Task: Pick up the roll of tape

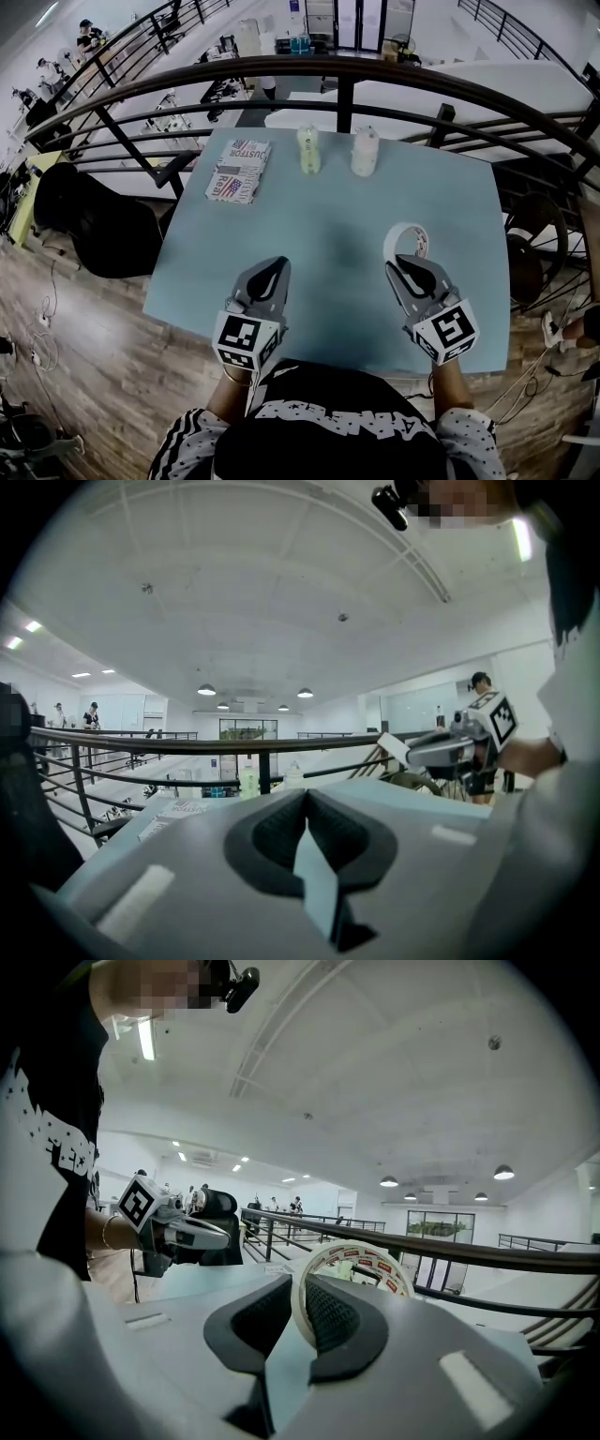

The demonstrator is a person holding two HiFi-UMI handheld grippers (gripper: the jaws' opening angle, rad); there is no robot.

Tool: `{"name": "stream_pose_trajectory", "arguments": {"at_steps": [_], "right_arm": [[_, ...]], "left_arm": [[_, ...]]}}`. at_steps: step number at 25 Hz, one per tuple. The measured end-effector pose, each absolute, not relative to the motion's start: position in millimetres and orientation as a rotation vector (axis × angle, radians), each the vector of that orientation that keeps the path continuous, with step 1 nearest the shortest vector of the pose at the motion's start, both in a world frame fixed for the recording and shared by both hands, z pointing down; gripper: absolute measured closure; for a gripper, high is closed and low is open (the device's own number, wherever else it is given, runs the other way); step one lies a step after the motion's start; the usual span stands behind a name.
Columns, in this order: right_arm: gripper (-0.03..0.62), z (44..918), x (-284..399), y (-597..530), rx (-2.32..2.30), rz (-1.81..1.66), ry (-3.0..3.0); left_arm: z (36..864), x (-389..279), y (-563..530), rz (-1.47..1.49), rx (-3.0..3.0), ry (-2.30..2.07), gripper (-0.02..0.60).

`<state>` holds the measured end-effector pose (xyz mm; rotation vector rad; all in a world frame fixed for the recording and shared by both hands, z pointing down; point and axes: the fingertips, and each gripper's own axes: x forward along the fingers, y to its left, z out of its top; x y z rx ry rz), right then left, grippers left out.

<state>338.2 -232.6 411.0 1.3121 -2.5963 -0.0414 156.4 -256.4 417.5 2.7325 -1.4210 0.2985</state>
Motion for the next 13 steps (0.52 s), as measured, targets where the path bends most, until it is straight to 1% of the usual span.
{"name": "stream_pose_trajectory", "arguments": {"at_steps": [13], "right_arm": [[0.542,413.5,344.5,-235.0,1.322,-0.036,-2.586]], "left_arm": [[419.5,162.9,-259.7,0.300,2.737,-1.409,0.581]]}}
